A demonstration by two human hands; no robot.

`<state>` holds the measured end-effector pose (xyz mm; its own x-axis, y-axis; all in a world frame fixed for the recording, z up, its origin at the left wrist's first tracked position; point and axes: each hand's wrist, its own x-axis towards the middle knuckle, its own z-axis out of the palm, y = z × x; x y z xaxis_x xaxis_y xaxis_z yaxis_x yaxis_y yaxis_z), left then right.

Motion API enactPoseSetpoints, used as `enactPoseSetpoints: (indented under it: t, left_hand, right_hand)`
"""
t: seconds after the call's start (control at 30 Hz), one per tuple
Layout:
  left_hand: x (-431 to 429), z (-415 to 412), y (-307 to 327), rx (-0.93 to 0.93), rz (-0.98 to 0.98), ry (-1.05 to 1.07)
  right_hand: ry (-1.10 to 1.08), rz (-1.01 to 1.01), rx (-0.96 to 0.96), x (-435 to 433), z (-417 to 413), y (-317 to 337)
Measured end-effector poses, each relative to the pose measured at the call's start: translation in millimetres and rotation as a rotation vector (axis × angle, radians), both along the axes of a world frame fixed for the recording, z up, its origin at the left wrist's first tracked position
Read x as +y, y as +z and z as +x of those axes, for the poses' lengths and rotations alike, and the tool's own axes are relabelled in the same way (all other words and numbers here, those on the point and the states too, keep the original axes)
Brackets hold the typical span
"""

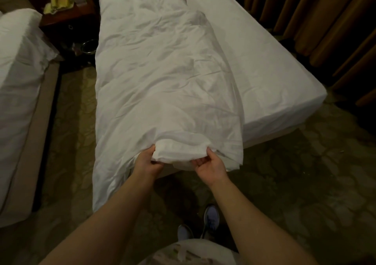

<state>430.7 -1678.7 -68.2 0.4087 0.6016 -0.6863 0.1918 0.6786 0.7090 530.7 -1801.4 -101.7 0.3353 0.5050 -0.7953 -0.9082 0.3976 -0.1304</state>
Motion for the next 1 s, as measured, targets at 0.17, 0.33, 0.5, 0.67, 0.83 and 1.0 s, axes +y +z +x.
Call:
enactPoseSetpoints:
  t: [0.17,0.33,0.5,0.67,0.83,1.0]
  left_hand:
    - [-6,-13,27,0.031,0.054,0.032]
    - [-14,4,50,-0.101,-0.207,0.302]
    - [-11,4,51,-0.118,-0.265,0.377]
    - [-11,8,57,-0.14,-0.258,0.354]
    - [-4,6,53,-0.183,-0.122,0.307]
    - [4,-7,43,-0.13,-0.195,0.366]
  right_hand:
    - [-0.235,-0.015,0.051,6,24,9]
    - [0.004,-0.19,0.117,-2,6,-14]
    - [0.229,0.068,0.104,10,-14,-10]
    - [0.258,0.04,0.114,43,-7,-6]
    - [0.093,0.081,0.101,51,-2,-26]
    - [-0.003,0.036,0.088,44,29,-27]
